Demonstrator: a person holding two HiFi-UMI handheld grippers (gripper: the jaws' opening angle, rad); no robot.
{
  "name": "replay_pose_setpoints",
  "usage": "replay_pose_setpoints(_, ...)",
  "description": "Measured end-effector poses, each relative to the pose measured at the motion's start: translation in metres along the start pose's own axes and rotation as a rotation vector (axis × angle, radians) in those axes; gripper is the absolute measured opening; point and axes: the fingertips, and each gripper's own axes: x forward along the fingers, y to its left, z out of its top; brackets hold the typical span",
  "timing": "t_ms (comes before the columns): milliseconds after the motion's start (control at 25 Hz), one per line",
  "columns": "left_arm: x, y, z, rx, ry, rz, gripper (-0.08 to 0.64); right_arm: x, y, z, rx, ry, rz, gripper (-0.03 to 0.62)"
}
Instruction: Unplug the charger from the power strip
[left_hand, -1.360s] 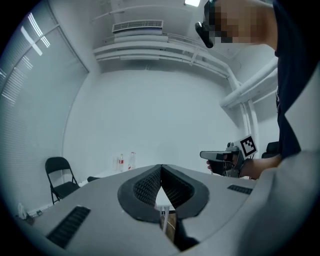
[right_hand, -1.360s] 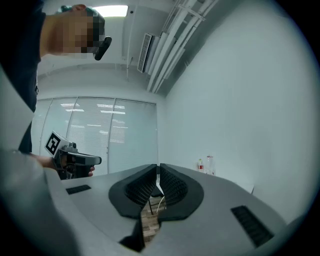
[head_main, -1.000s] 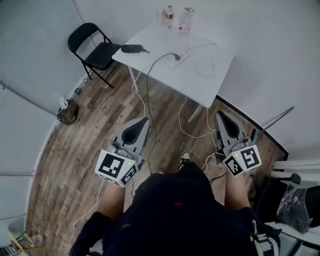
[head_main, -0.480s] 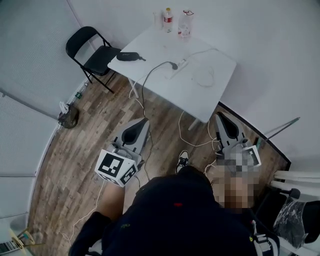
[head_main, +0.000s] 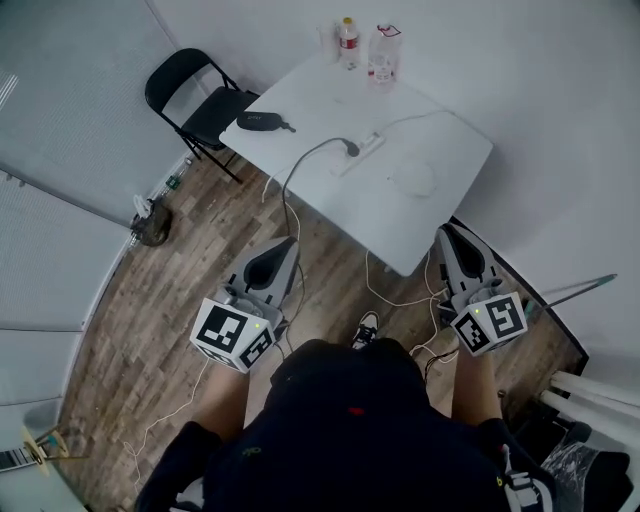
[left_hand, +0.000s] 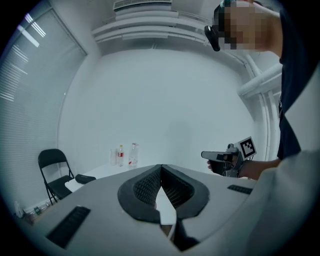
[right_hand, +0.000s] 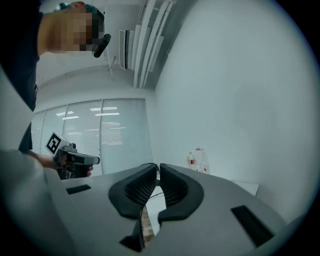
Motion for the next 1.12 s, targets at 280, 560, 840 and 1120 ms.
replay_pose_setpoints(280,0.030,0.008,-0.011,-0.033,0.023,0.035,0.018,0.030,-0.037,-0.021,0.016,0.058,0.016,0.035)
replay_pose_setpoints(560,0.063,0.045,-0.017,-0.056,0.040,0.012,0.018,0.073,-0.043,-0.033,0.012,0.100,0.027,0.035)
replay_pose_setpoints(840,0.105,0.119,-0.017,-0.092,0.038,-0.067,0.018,0.133,-0.064,-0.037,-0.004,0.161,-0.089,0.035)
replay_pose_setpoints(1120,0.148,0.191,-0.020,-0.048,0.058,-0.164,0.018,0.216,-0.059,-0.049,-0.019,0.205,-0.121,0.035)
